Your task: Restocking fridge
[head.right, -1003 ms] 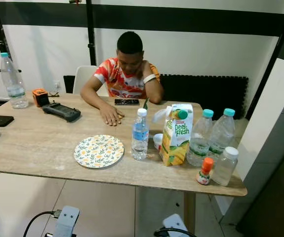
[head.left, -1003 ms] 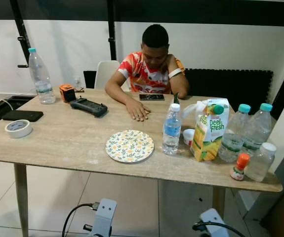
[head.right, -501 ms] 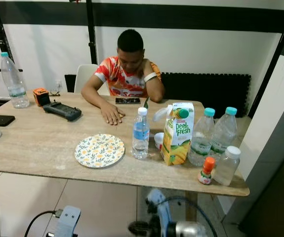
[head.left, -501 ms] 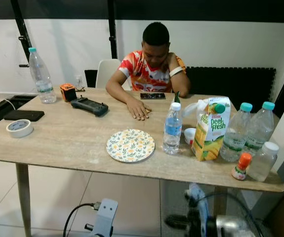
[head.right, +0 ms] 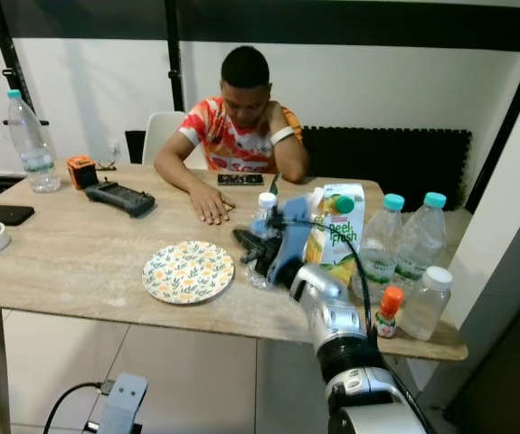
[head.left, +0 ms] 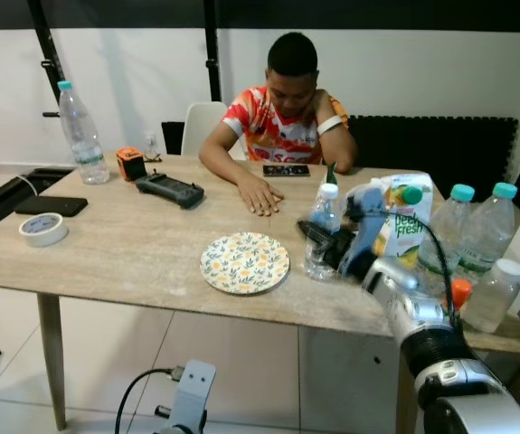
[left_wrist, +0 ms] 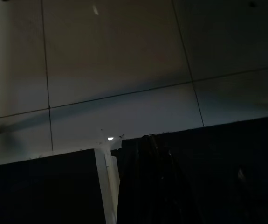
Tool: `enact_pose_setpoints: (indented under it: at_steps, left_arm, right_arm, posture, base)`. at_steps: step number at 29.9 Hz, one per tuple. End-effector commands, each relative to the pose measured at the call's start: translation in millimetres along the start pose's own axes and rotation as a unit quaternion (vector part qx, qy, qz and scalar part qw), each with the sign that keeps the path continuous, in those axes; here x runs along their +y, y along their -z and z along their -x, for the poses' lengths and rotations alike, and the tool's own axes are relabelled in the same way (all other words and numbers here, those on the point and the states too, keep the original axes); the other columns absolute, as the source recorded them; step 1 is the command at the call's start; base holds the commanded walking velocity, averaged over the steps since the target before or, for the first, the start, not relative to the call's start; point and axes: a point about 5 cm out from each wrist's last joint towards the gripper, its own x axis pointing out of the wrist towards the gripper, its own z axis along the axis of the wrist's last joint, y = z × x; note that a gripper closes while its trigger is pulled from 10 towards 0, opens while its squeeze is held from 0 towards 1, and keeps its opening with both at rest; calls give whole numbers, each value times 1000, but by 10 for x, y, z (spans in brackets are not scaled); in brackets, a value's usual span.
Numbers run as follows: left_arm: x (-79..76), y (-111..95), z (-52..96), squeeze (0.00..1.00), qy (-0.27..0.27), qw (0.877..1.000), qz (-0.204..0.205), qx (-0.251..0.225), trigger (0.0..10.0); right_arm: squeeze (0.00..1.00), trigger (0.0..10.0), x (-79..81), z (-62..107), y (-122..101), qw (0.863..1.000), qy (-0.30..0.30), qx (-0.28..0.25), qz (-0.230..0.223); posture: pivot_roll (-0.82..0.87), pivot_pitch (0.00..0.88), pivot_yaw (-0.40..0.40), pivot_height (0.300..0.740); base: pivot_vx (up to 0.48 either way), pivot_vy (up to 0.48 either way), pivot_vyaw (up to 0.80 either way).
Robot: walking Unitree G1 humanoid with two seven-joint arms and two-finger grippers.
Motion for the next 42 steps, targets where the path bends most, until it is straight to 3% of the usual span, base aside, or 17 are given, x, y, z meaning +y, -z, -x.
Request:
enact_pose_setpoints:
  at_steps: [1, 3, 5, 8, 12, 17, 18, 19, 20, 27, 35, 39, 42]
  left_arm:
    - [3, 35, 10, 0, 3, 1000, -9, 4, 10000]
    - [2, 34, 15, 0, 3, 1000, -7, 0, 10000]
    - [3, 34, 15, 0, 3, 1000, -7, 0, 10000]
    - [-5, 48, 25, 0, 8, 1000, -9, -3, 10000]
    - [-29, 36, 28, 0, 19, 1000, -14, -11, 10000]
    - [-74, -11, 36, 0, 41, 998, -30, -37, 10000]
    - [-85, -48, 42, 0, 47, 997, -26, -54, 10000]
    - [-102, -130, 56, 0, 59, 994, -21, -88, 10000]
    - [-115, -174, 68, 0, 69, 992, -22, -107, 10000]
    - [-150, -244, 106, 0, 99, 985, -38, -136, 10000]
    - [-160, -278, 134, 0, 105, 981, -18, -159, 10000]
    - [-184, -397, 188, 0, 121, 971, -4, -206, 10000]
    - [-227, -579, 276, 0, 144, 955, 7, -261, 10000]
  right_arm:
    - [1000, 10000, -33, -11, 10, 1000, 25, 2, 5]
    - [1000, 10000, -39, -86, -245, 998, 48, -52, 0]
    - [1000, 10000, -37, -93, -276, 997, 49, -58, 0]
    - [1000, 10000, 73, -161, -518, 993, 17, -119, -1]
    - [1000, 10000, 118, -171, -616, 989, 6, -146, 6]
    - [1000, 10000, 149, -172, -750, 983, 20, -172, 58]
    - [914, 10000, 136, -176, -752, 982, 36, -164, 91]
    - [184, 10000, 113, -183, -722, 978, 58, -146, 135]
    - [0, 10000, 96, -185, -701, 977, 69, -136, 149]
    - [0, 10000, 66, -193, -595, 976, 85, -106, 172]
    - [0, 10000, 15, -230, -312, 985, 114, -26, 130]
    - [0, 10000, -3, -241, -245, 986, 133, -13, 97]
    - [0, 10000, -50, -237, -220, 984, 163, -4, 74]
  posture:
    - [23, 74, -2, 740]
    - [28, 80, -6, 740]
    - [28, 80, -6, 740]
    - [28, 82, 1, 740]
    - [23, 81, 5, 740]
    - [22, 82, 8, 740]
    - [22, 82, 8, 740]
    - [18, 83, 13, 740]
    - [20, 84, 13, 740]
    - [26, 83, 10, 740]
    - [25, 89, 10, 740]
    - [26, 92, 11, 740]
    - [29, 101, 10, 740]
  base:
    - [0, 0, 0]
    - [0, 0, 0]
    - [0, 0, 0]
    - [0, 0, 0]
    - [0, 0, 0]
    - [0, 0, 0]
    - [0, 0, 0]
    - [0, 0, 0]
    - [0, 0, 0]
    - [0, 0, 0]
    - [0, 0, 0]
    - [0, 0, 0]
    - [0, 0, 0]
